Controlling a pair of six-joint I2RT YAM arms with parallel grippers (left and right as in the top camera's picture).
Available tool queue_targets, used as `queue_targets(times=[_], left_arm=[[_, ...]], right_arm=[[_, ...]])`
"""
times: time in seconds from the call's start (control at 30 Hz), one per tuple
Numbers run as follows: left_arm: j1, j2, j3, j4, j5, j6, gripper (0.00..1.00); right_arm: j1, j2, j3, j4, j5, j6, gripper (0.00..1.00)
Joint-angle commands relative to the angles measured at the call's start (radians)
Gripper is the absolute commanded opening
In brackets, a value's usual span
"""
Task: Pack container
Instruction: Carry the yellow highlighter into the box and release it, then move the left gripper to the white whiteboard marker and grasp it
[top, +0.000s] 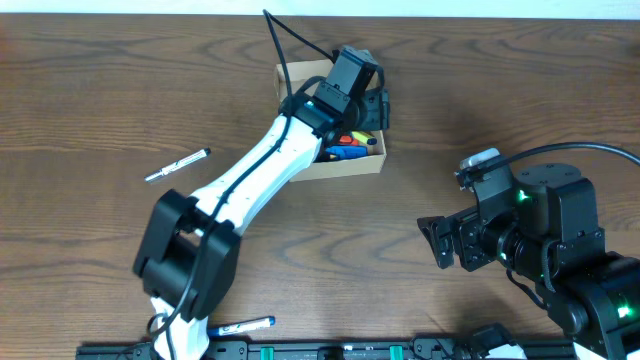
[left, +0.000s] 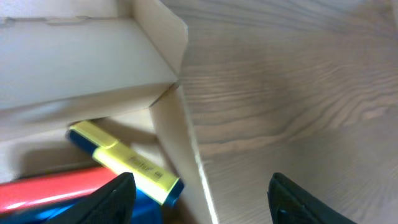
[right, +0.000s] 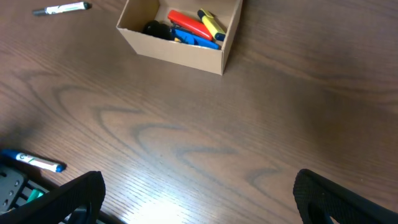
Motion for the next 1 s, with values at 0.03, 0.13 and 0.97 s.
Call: queue_targets(times=[0.03, 0.13, 0.97], left_arm=[[0.020, -0.161, 0.014, -0.079, -0.195, 0.120, 0.70], [0.071, -0.230, 0.014, -0.158, -0.273, 0.232, 0.70], [0.711, -0.180, 0.012, -0.562, -0.135, 1.044, 0.72]], right_arm=[[-0.006, -0.003, -0.003, -0.001, -0.003, -0.015, 0.99], [-0.006, -0.003, -0.003, -0.001, -0.003, -0.015, 0.99], [-0.006, -0.003, -0.003, -0.001, -0.003, -0.015, 0.99]])
